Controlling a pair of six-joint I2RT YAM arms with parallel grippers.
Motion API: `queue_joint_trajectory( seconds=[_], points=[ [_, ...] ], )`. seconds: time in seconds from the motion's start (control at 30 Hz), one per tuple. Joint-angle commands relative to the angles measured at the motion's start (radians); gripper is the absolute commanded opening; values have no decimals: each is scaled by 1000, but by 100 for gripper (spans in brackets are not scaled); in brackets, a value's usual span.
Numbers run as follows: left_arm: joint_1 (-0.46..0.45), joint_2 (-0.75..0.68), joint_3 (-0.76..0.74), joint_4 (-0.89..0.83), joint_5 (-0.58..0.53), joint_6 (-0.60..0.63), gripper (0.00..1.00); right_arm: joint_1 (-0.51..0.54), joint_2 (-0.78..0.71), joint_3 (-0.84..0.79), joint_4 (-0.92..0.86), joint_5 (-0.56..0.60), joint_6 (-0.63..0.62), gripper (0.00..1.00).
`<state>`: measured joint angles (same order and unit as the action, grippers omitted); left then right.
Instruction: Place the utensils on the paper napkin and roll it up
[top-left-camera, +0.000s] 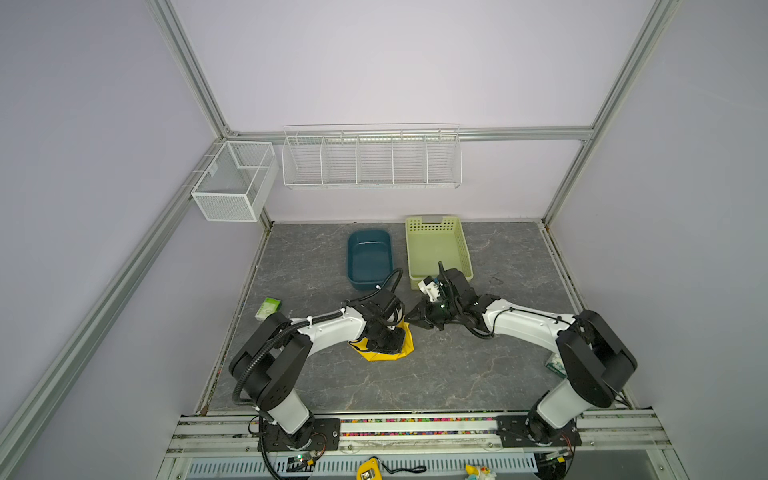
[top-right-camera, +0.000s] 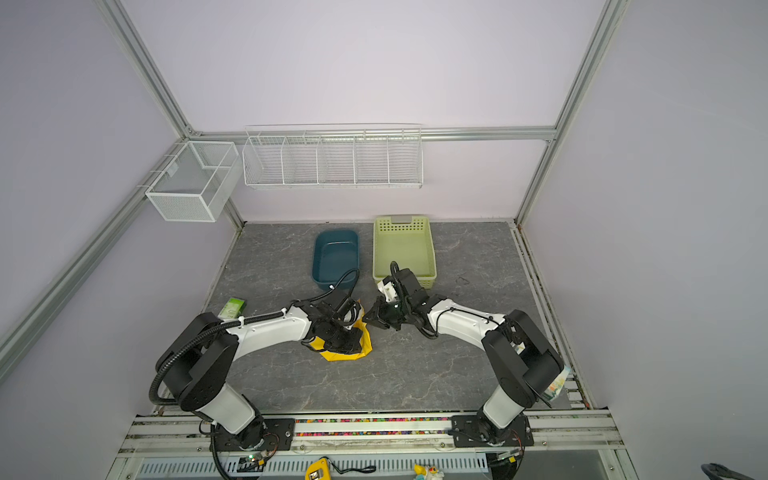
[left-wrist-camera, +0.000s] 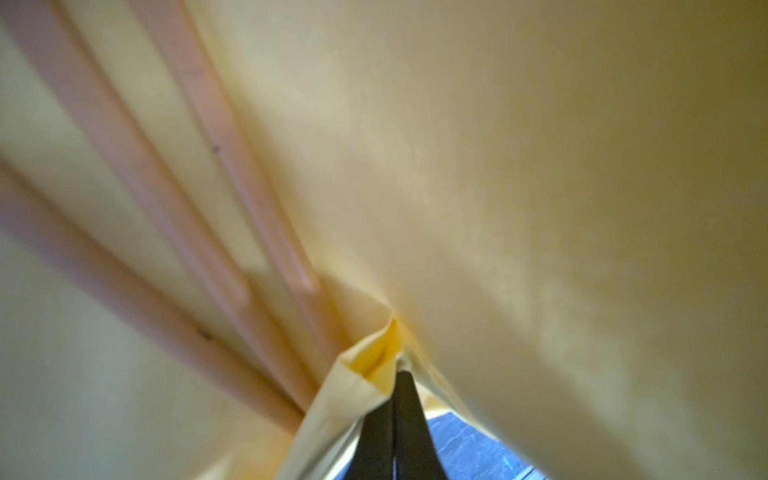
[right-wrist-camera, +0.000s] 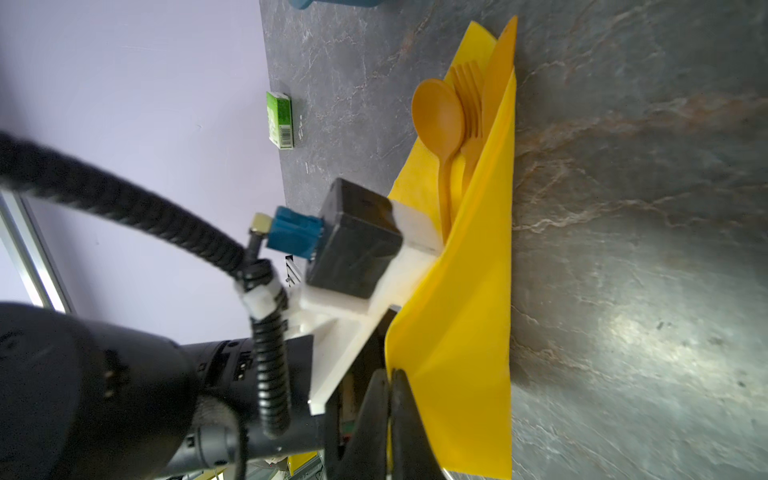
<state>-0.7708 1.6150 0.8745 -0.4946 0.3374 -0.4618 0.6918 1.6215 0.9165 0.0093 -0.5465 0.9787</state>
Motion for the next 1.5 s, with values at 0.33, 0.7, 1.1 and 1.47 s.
queue_joint_trajectory(
  seconds=[0.33,0.7,1.1,1.47],
  points=[
    [57,-125,-77,-15,-77,-27,0,-2,29,29,-87,39,-55,7],
    [61,-107,-130,51,-69,-42,0,40,80,79,-70,24,-27,7],
    [91,-182,-189,96,-60,-65,0,108,180,133,2,11,34,7],
    [122,-217,-243,84,-30,-70,0,137,257,150,64,-1,71,7]
  ],
)
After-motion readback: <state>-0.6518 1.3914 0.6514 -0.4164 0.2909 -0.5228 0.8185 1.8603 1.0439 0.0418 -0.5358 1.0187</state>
